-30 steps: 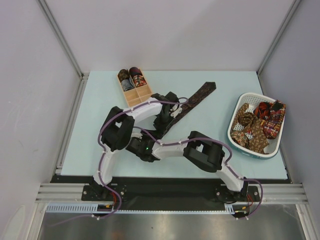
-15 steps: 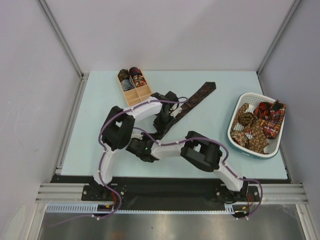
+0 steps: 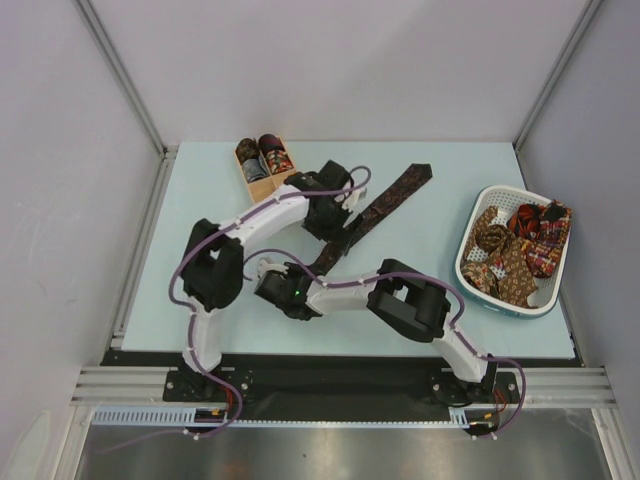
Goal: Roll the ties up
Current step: Roll the tie
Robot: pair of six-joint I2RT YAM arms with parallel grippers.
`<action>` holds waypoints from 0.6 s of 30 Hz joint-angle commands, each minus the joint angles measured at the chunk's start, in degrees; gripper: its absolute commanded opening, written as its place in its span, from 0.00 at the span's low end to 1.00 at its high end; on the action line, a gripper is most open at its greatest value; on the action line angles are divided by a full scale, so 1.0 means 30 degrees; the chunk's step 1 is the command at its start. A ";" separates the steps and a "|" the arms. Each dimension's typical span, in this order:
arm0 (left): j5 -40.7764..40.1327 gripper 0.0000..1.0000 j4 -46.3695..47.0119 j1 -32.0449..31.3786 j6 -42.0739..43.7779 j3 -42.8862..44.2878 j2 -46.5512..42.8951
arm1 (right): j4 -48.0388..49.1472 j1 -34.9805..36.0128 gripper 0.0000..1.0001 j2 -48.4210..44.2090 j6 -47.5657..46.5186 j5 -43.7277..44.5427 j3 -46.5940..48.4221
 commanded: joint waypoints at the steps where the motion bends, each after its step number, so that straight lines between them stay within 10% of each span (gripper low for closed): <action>1: 0.1123 0.93 0.2842 0.1132 -0.1501 -0.0079 -0.3400 | 0.0301 -0.0081 0.21 -0.0313 0.0767 -0.2259 -0.0572; 18: 0.2851 1.00 1.5032 1.0246 -1.0205 -1.4227 -1.3453 | 0.0506 -0.2422 0.20 -0.4999 0.3315 -1.0862 -0.1772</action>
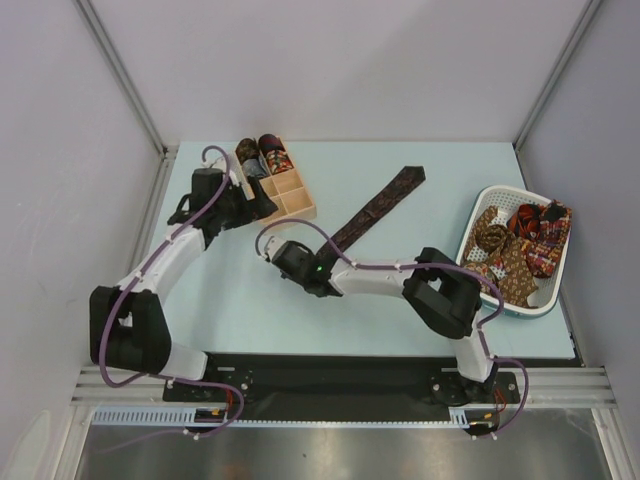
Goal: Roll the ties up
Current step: Roll the tie
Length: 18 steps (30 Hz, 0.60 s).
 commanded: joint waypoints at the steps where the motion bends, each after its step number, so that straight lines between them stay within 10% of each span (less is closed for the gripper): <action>1: 0.1518 1.00 0.3419 0.1197 -0.2613 -0.1431 -0.1345 | 0.0564 -0.0719 0.20 -0.1722 0.1406 -0.3876 -0.0520; 18: -0.0089 1.00 0.5242 -0.0024 -0.1097 -0.4920 -0.2635 | 0.1328 -0.7603 0.21 -0.0935 0.4951 -2.0714 -0.0201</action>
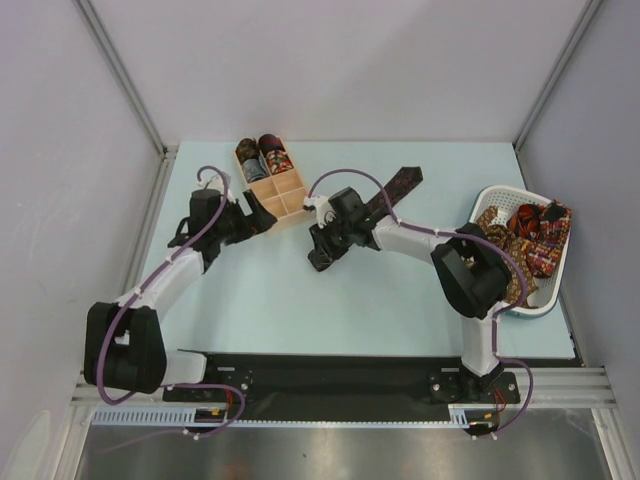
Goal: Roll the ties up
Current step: Roll the tie
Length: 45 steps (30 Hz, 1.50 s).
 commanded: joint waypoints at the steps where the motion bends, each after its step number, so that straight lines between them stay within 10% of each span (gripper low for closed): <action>1: -0.0578 1.00 0.1822 -0.0982 0.0901 -0.0192 -0.0559 | 0.0060 -0.0996 0.20 0.1083 0.1121 -0.5300 0.1089; 14: -0.0260 1.00 0.2853 -0.3941 0.4211 -0.0020 0.0082 | 0.1173 -0.3400 0.19 0.3283 0.3055 -1.1485 0.2116; 45: -0.3334 1.00 -0.3417 -0.9656 1.2972 0.6341 0.8377 | 0.0411 -0.5600 0.17 0.6185 0.3583 -1.3275 0.3728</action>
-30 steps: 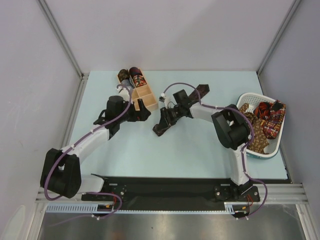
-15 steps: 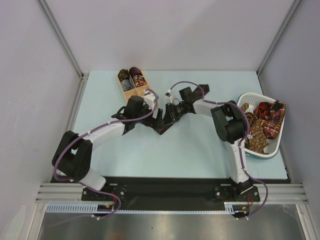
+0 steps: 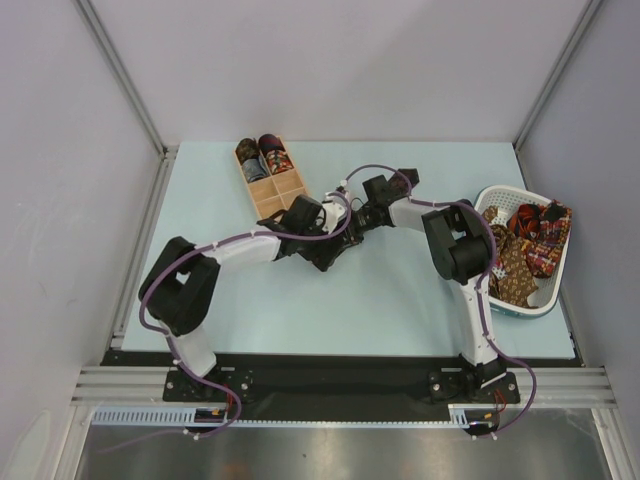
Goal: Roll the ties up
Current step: Roll the tie
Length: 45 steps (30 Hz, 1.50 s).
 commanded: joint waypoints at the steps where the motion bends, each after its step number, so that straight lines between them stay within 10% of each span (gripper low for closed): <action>1: -0.0216 1.00 -0.0182 0.0027 0.1031 0.0716 0.0114 | 0.0112 -0.0070 0.17 0.0087 0.0159 0.0028 0.0334; 16: -0.0536 0.96 -0.2260 -0.0412 0.1764 0.3000 0.3073 | 0.0785 -0.0158 0.17 0.0116 0.0716 -0.0060 0.0012; 27: -0.0272 0.55 -0.3461 -0.0880 0.2057 0.3177 0.3455 | 0.0494 -0.0187 0.34 0.0174 0.0804 0.1023 -0.0106; 45: -0.1270 0.44 -0.4605 -0.1233 0.1677 0.3499 0.3631 | 0.1166 -0.0773 0.50 -0.1437 0.1213 0.2811 -0.1453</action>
